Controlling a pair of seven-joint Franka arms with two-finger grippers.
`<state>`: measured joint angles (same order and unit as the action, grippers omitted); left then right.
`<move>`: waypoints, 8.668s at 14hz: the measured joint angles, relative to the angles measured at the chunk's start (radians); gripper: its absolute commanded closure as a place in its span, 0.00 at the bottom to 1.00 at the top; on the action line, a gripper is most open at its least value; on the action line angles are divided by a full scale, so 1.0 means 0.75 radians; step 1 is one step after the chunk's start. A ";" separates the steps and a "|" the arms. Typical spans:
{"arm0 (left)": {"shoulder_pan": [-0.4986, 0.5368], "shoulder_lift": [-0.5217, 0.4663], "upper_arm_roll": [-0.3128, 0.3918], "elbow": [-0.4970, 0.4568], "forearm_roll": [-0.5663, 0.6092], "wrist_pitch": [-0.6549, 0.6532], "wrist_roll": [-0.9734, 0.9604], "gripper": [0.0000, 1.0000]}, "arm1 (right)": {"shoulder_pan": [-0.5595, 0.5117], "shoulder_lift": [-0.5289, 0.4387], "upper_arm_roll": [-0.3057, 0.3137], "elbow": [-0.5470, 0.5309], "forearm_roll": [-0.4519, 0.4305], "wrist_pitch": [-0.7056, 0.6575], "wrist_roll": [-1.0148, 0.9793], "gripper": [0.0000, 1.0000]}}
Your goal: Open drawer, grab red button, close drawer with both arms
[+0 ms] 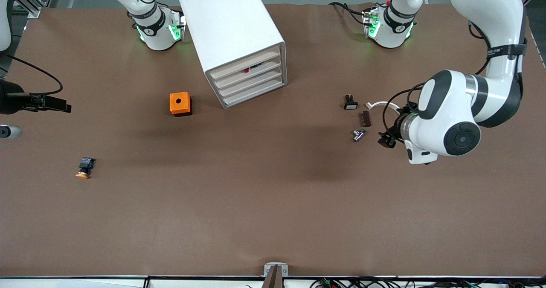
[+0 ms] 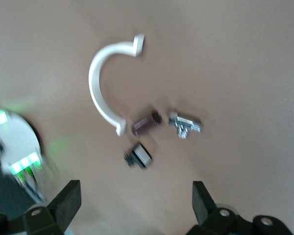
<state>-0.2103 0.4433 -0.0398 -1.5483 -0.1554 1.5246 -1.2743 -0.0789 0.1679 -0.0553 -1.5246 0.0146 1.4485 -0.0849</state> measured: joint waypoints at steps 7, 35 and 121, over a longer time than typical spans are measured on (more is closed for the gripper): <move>-0.077 0.088 -0.005 0.030 -0.313 0.000 -0.512 0.00 | -0.004 0.000 0.000 0.000 0.000 0.000 0.001 0.00; -0.329 0.620 -0.154 0.171 -1.124 -0.204 -1.342 0.52 | 0.047 0.000 0.023 0.000 0.002 -0.002 0.158 0.00; -0.135 0.442 -0.046 0.410 -0.160 0.609 0.358 0.00 | 1.328 0.376 0.039 -0.183 0.065 0.827 2.384 0.25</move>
<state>-0.3116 0.7750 -0.0742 -1.2410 -0.2754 1.9816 -1.0056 0.9170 0.4500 -0.0262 -1.6615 0.0631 2.0687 1.7029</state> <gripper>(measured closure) 0.000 0.172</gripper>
